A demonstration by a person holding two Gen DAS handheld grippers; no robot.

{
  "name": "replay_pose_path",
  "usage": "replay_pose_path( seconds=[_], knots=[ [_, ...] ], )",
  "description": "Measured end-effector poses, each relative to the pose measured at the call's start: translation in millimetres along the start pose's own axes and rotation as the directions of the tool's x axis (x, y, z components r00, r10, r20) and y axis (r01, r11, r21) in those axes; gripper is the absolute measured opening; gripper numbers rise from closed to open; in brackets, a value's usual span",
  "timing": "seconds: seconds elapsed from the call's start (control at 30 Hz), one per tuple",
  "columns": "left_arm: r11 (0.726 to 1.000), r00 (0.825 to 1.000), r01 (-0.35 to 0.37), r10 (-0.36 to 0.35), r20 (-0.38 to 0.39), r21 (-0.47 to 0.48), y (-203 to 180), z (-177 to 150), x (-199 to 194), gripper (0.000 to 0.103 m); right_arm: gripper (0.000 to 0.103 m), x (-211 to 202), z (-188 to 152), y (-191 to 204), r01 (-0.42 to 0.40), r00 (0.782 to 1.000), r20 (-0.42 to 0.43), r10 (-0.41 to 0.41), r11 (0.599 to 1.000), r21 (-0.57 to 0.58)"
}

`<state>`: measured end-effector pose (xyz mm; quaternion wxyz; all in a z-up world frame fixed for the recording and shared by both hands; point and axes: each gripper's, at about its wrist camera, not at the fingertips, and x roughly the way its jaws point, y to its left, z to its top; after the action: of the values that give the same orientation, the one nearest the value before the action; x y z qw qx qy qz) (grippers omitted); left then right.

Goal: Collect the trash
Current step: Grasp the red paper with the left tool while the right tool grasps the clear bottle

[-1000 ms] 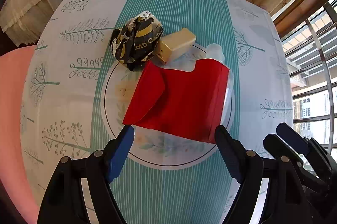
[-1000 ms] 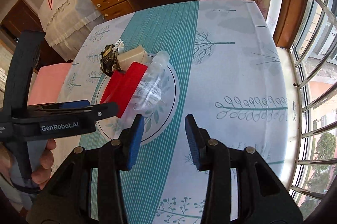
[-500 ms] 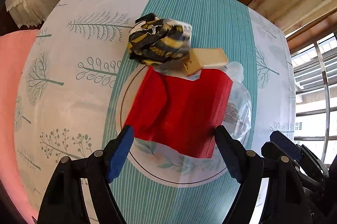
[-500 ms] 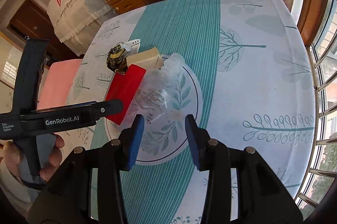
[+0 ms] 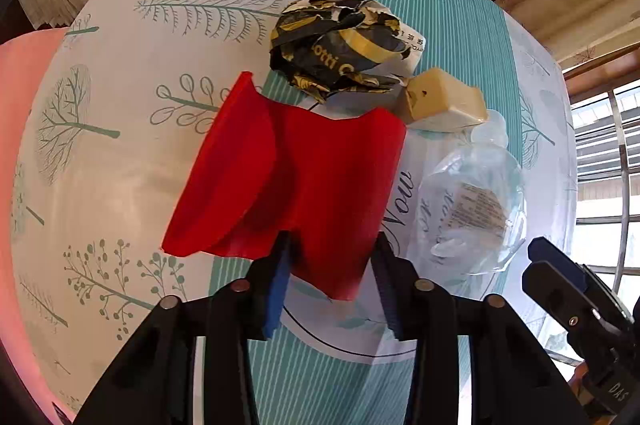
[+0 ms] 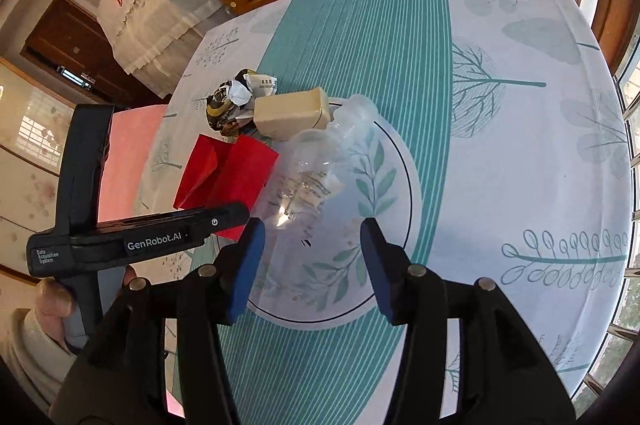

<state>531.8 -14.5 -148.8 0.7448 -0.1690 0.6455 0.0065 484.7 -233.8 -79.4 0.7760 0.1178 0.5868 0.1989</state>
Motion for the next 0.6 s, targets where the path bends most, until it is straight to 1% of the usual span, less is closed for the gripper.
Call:
replay_pose_path(
  seconds=[0.03,0.1,0.13,0.2,0.37,0.5,0.53,0.57,0.6],
  knots=[
    [1.0,1.0,-0.002,0.002,0.003,0.002,1,0,0,0.03,0.048,2,1,0,-0.001,1.0,-0.003,0.001,1.0,0.003],
    [1.0,1.0,-0.003,0.003,0.006,0.0,3,0,0,0.023,0.048,9,4,-1,0.001,1.0,-0.016,0.0,1.0,0.012],
    [1.0,1.0,-0.007,0.007,0.007,-0.001,4,-1,0,0.017,0.048,13,6,-1,0.0,1.0,-0.022,0.001,1.0,0.018],
    [1.0,1.0,-0.01,0.01,0.011,-0.006,6,-2,0,0.01,0.048,21,9,-2,-0.006,0.999,-0.031,0.007,1.0,0.031],
    [0.999,0.999,-0.01,0.012,0.044,-0.035,12,-7,-6,0.005,0.048,36,13,-5,-0.052,0.998,-0.027,0.054,0.996,0.074],
    [0.998,0.998,0.022,-0.02,0.055,-0.051,18,-16,-15,0.005,0.048,42,14,-2,-0.066,0.998,-0.012,0.067,0.995,0.073],
    [0.998,0.998,0.035,-0.032,0.057,-0.056,19,-19,-17,0.005,0.043,42,13,0,-0.075,0.997,-0.006,0.076,0.995,0.068],
    [0.997,0.997,0.045,-0.041,0.06,-0.059,20,-23,-21,0.005,0.035,41,13,3,-0.087,0.996,-0.001,0.087,0.994,0.061],
    [0.997,0.997,0.051,-0.047,0.064,-0.06,21,-26,-24,0.004,0.034,40,12,7,-0.081,0.997,0.004,0.081,0.996,0.047]
  ],
)
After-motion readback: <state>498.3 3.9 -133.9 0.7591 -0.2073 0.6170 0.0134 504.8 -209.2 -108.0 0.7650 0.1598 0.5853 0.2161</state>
